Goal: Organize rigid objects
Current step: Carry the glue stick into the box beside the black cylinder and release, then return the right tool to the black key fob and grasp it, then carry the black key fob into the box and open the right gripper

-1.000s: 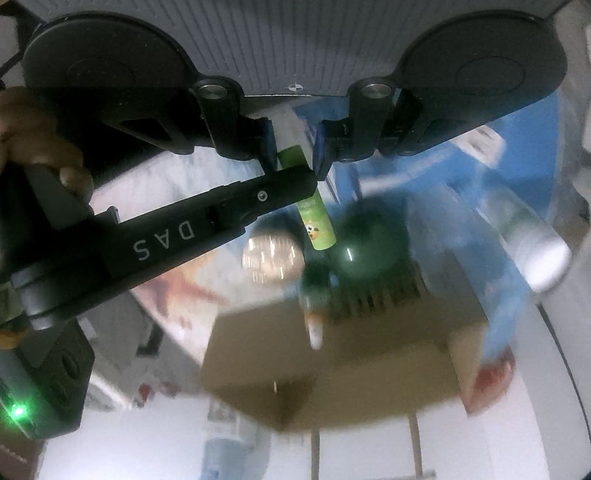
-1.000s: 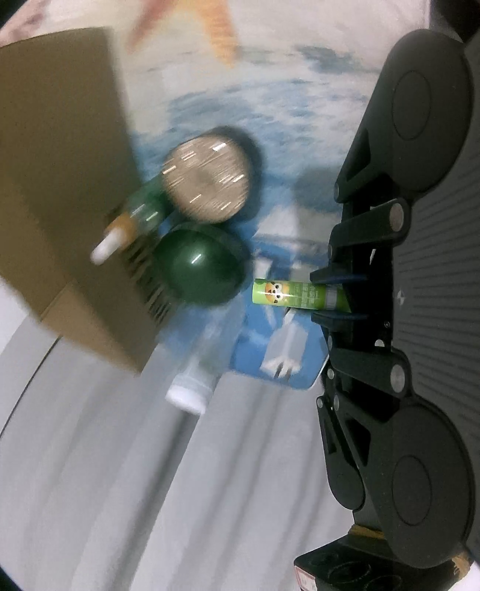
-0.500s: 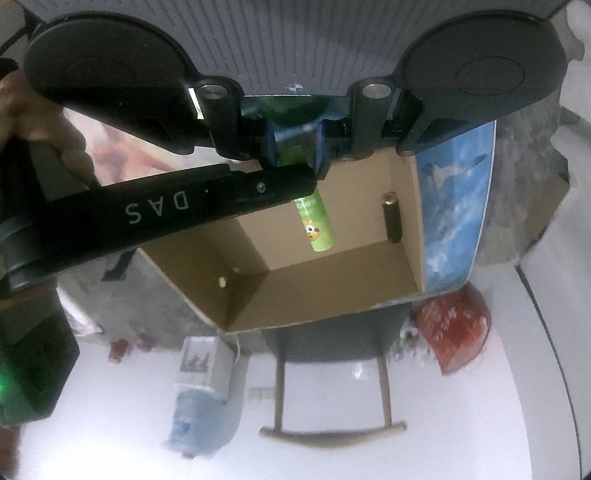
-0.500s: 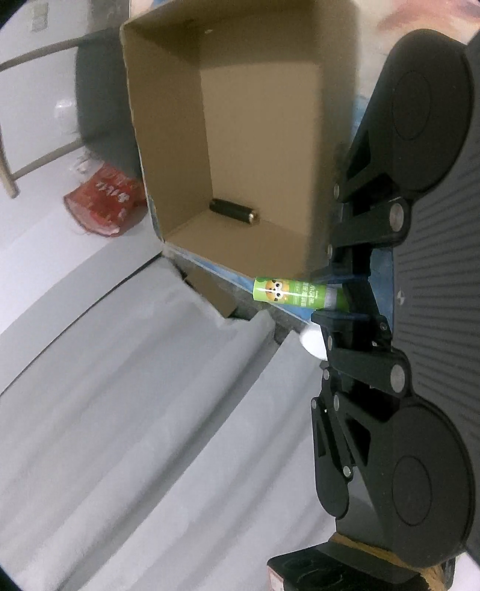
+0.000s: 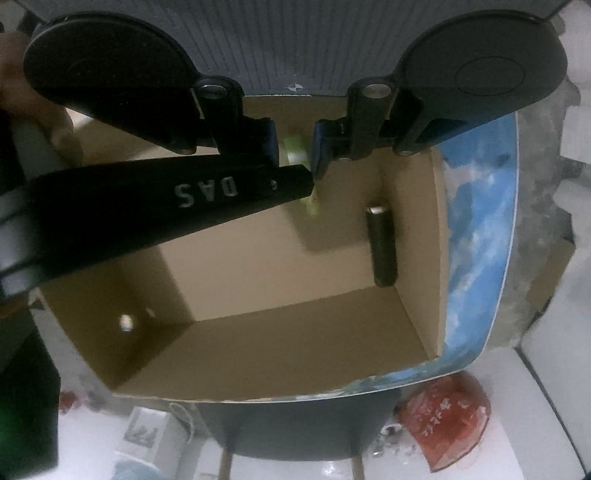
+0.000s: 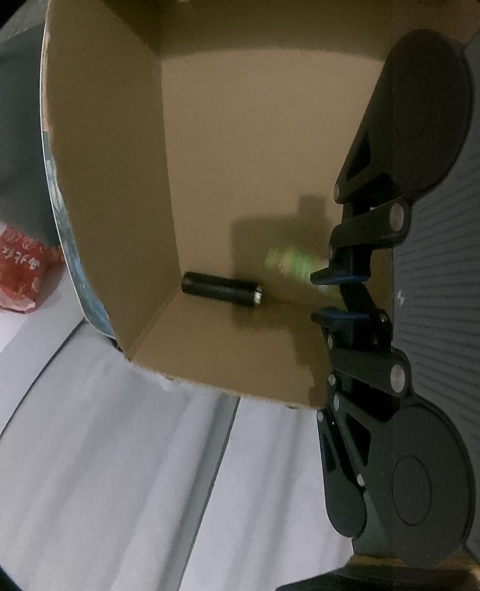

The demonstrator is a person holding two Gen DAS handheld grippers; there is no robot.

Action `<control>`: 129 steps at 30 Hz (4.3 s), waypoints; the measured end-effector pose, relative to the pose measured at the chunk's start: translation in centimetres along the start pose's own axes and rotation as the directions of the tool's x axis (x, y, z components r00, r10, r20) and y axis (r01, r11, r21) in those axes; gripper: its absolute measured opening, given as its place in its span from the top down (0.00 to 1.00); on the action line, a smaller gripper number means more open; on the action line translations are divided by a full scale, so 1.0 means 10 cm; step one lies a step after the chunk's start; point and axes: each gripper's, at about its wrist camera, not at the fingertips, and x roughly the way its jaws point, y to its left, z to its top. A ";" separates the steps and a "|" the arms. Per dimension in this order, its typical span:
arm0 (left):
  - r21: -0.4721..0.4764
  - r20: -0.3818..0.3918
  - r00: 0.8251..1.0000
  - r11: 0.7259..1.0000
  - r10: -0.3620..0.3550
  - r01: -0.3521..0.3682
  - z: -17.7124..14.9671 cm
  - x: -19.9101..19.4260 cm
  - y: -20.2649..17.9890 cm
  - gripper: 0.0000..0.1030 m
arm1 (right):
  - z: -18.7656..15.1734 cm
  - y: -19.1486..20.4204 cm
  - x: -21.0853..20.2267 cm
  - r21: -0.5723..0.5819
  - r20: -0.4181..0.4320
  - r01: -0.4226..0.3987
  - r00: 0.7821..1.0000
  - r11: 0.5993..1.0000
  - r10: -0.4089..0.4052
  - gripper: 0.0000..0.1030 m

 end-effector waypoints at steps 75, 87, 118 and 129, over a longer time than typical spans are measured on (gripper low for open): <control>-0.036 0.107 0.994 0.999 0.019 -0.015 -2.38 -0.22 -0.31 0.71 | -2.51 -0.19 0.32 0.130 0.007 -0.230 0.973 0.964 0.231 0.84; 0.009 0.230 0.970 0.997 0.076 -0.080 -2.34 -0.83 -0.47 0.71 | -2.55 0.10 -0.10 0.017 0.087 -0.256 0.964 0.967 0.253 0.84; 0.068 -0.013 0.997 0.995 0.077 -0.076 -0.08 -0.07 -0.21 0.74 | -0.06 -0.13 -0.07 0.028 -0.024 -0.093 0.995 0.995 0.094 0.84; 0.025 -0.032 0.995 0.995 0.096 -0.095 -0.06 -0.10 -0.12 0.69 | 0.04 -0.21 0.39 0.040 -0.142 -0.048 0.988 0.998 0.053 0.83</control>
